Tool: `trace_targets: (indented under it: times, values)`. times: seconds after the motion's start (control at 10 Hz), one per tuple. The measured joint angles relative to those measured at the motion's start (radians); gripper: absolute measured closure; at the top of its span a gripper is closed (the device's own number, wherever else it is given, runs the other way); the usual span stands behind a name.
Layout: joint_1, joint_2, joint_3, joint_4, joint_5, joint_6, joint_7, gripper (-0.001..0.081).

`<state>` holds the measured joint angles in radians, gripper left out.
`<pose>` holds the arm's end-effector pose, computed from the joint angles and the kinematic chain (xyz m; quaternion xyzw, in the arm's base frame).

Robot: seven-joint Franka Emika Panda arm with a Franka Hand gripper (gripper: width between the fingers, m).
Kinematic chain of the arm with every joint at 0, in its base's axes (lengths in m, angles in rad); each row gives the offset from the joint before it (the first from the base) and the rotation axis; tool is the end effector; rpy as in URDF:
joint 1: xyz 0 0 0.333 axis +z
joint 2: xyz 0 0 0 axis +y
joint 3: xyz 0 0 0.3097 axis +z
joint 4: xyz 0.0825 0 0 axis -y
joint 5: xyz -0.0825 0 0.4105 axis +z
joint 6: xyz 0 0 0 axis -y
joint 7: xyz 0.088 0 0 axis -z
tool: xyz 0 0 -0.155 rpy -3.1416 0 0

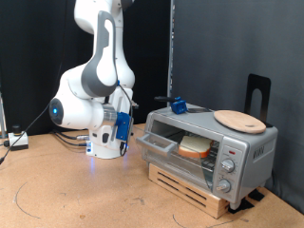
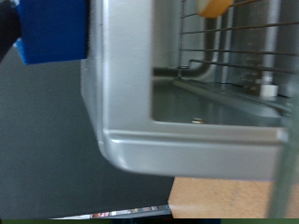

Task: Make a piece of toast with the oven

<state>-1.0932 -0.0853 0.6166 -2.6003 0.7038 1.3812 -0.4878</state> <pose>0.3066 -0.0413 0.2328 -0.7962 0.1382 0.3096 0.5011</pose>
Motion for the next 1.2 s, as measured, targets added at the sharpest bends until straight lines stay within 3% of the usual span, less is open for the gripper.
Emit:
trace_targets:
  times: [0.3, 0.5, 0.9, 1.1, 1.2]
  values:
    - [0.027, -0.098, 0.011, -0.069, 0.069, -0.012, -0.003, -0.0002]
    - [0.028, -0.129, 0.012, -0.086, 0.101, 0.002, 0.007, -0.0002]
    - [-0.015, -0.114, -0.003, -0.066, 0.102, 0.075, 0.077, -0.0002]
    - [-0.041, -0.048, -0.014, -0.018, 0.059, 0.078, 0.112, -0.0002]
    - [-0.04, -0.05, -0.013, -0.02, 0.06, 0.079, 0.11, -0.0002]
